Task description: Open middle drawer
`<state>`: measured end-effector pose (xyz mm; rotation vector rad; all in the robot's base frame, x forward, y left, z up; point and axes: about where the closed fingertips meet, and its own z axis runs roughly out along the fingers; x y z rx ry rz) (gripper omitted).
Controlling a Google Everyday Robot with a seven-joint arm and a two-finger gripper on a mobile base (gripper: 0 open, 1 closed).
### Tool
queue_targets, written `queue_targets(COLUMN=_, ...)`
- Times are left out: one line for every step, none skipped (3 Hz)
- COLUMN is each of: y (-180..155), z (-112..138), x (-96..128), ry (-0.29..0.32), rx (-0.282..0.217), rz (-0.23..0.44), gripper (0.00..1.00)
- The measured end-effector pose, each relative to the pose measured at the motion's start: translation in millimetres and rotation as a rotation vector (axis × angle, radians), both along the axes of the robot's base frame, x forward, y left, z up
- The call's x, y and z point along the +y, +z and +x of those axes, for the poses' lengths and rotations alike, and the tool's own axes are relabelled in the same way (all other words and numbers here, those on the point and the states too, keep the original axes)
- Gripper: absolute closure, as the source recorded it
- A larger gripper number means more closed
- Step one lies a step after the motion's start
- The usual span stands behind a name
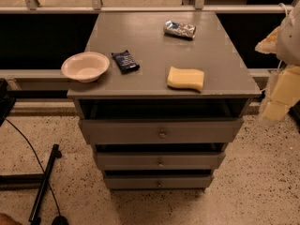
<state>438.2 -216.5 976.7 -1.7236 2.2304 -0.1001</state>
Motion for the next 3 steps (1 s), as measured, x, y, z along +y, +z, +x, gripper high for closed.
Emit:
queue_targets(y=0, z=0, x=0, ry=0.0, rx=0.0, rz=0.0, gripper=0.0)
queue_targets(y=-19, z=1, x=5, ry=0.002, rx=-0.021, rz=0.021, gripper=0.0)
queue_targets(y=-62, z=-23, x=11, ry=0.023, rx=-0.055, rz=0.102, gripper=0.0)
